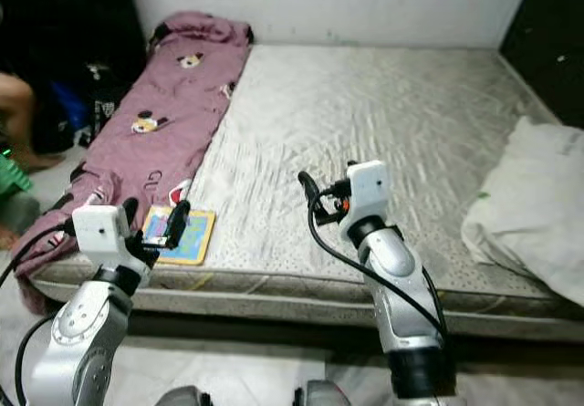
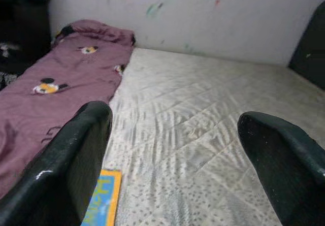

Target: Clean up the room

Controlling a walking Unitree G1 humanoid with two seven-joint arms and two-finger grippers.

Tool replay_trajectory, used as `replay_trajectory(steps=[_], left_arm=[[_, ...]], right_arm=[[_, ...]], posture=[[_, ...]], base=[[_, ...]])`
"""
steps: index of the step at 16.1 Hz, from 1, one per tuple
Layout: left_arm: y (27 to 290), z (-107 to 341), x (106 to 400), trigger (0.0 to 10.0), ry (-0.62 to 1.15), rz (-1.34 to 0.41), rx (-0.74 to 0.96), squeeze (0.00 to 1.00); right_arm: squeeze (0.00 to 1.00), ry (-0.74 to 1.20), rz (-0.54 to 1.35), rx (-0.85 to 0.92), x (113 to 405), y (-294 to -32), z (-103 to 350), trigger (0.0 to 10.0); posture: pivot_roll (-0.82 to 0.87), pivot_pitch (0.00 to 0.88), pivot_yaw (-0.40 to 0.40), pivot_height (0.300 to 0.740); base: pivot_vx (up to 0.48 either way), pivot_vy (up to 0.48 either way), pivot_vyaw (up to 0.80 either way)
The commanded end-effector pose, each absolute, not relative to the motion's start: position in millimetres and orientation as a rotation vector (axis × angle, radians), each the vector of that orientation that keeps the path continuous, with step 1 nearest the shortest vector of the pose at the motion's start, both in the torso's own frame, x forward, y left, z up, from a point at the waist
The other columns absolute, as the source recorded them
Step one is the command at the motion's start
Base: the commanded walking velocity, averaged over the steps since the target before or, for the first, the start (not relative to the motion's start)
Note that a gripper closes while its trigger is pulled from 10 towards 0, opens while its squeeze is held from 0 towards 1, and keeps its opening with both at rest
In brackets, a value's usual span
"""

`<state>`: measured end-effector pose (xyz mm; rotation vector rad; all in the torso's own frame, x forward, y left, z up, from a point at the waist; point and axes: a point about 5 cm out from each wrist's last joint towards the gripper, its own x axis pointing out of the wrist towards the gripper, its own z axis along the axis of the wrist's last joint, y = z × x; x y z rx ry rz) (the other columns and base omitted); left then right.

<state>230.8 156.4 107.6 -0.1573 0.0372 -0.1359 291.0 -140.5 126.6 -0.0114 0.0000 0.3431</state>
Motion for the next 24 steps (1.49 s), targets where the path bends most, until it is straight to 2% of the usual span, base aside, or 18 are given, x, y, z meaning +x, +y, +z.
replay_trajectory(steps=[1,12,22,24], left_arm=[[158.5,110.7,232.2,10.0,0.027,-0.125,-0.160,0.00],[156.3,111.1,234.6,10.0,0.007,-0.149,-0.166,0.00],[156.4,109.6,234.2,10.0,0.018,-0.156,-0.153,0.00],[158.1,106.9,236.0,10.0,0.040,-0.120,-0.123,0.00]], right_arm=[[0.00,-0.017,0.358,-0.010,293.1,-137.4,130.4,10.0],[0.00,-0.018,0.346,-0.019,294.8,-140.6,131.0,10.0],[0.00,-0.008,0.326,-0.005,294.4,-143.0,129.9,10.0],[0.00,-0.006,0.324,-0.007,294.3,-143.4,129.3,10.0]], posture=[[-0.10,0.000,-0.002,0.740],[-0.11,0.000,-0.008,0.740],[-0.12,0.000,-0.004,0.740],[-0.11,0.000,-0.003,0.740]], base=[[0.000,0.000,0.00],[0.000,0.000,0.00],[0.405,0.000,-0.13],[0.000,0.000,0.00]])
